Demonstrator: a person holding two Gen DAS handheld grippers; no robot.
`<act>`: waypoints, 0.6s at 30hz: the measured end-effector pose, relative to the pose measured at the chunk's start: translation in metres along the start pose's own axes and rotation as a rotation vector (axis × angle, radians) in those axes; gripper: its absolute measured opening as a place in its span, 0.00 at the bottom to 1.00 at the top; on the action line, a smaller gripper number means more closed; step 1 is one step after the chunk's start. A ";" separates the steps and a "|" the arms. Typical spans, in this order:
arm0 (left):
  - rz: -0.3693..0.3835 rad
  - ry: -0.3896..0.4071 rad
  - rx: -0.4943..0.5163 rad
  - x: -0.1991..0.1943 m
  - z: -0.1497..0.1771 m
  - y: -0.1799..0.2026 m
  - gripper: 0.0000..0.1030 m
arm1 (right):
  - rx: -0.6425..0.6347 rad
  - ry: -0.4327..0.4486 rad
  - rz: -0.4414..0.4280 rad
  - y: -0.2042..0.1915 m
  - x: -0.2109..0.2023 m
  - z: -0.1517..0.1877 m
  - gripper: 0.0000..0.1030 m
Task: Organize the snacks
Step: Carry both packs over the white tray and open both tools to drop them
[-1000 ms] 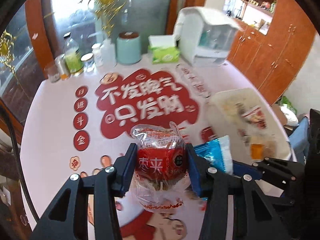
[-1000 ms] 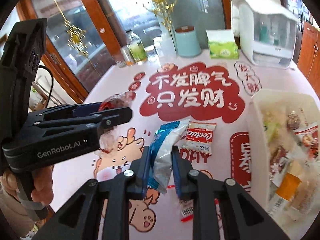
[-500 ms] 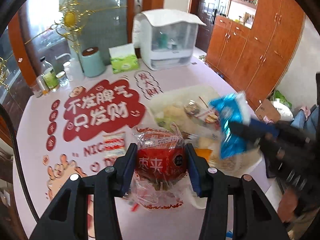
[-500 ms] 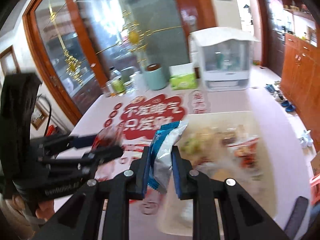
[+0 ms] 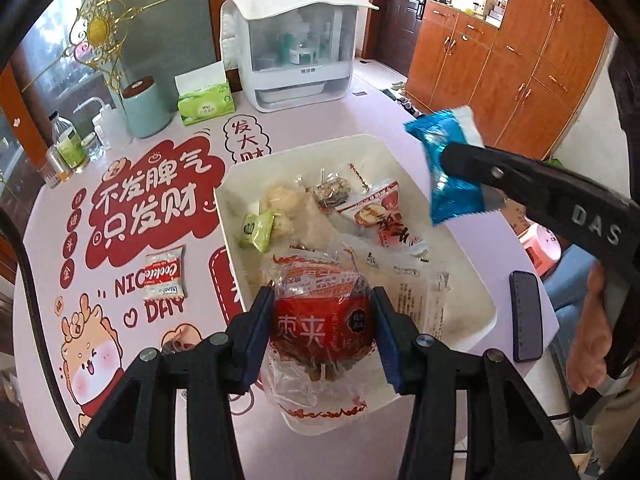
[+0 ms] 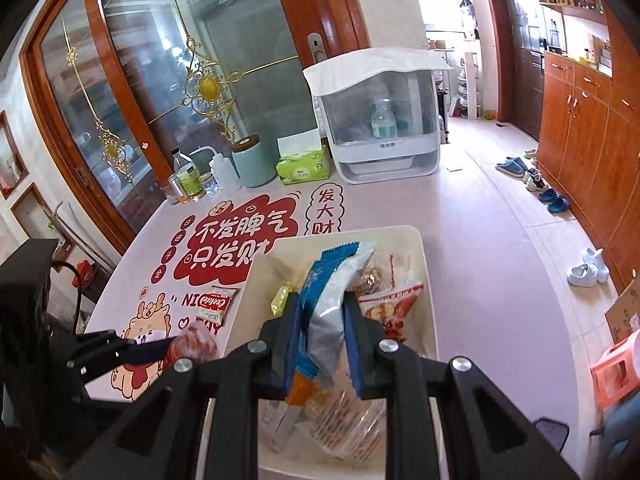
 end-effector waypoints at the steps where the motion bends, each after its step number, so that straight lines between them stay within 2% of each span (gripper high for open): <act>1: -0.005 0.004 -0.002 0.000 -0.003 0.001 0.46 | -0.005 0.002 -0.004 -0.001 0.001 -0.002 0.20; 4: -0.023 0.015 -0.004 -0.001 -0.011 0.001 0.47 | -0.029 0.011 -0.009 -0.003 0.007 -0.013 0.22; 5: -0.039 0.026 -0.005 -0.003 -0.013 0.000 0.53 | -0.037 0.014 -0.008 -0.004 0.009 -0.017 0.22; 6: -0.054 0.036 -0.006 -0.005 -0.016 -0.002 0.65 | -0.042 0.015 -0.004 -0.005 0.011 -0.020 0.22; 7: -0.077 0.061 -0.008 -0.010 -0.019 -0.003 0.71 | -0.047 0.013 0.004 -0.006 0.015 -0.024 0.24; 8: -0.088 0.076 -0.011 -0.013 -0.021 -0.005 0.81 | -0.050 0.008 0.005 -0.006 0.018 -0.027 0.28; 9: -0.098 0.095 -0.015 -0.017 -0.022 -0.007 0.84 | -0.047 0.003 0.002 -0.006 0.019 -0.028 0.32; 11: -0.106 0.113 -0.027 -0.024 -0.024 -0.012 0.85 | -0.027 -0.007 -0.015 -0.007 0.022 -0.030 0.44; 18: -0.120 0.106 -0.094 -0.028 -0.015 -0.031 0.85 | -0.030 -0.015 -0.042 -0.010 0.021 -0.022 0.46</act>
Point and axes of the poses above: each gripper's, at about its wrist camera, not at the fingertips, and x roughly the way its jaws point, y to its right, z to its underside, the point moved 8 cm from there along x, roughly the way its jaws point, and after that the axes turned 14 degrees about z, right-handed, at the moved point
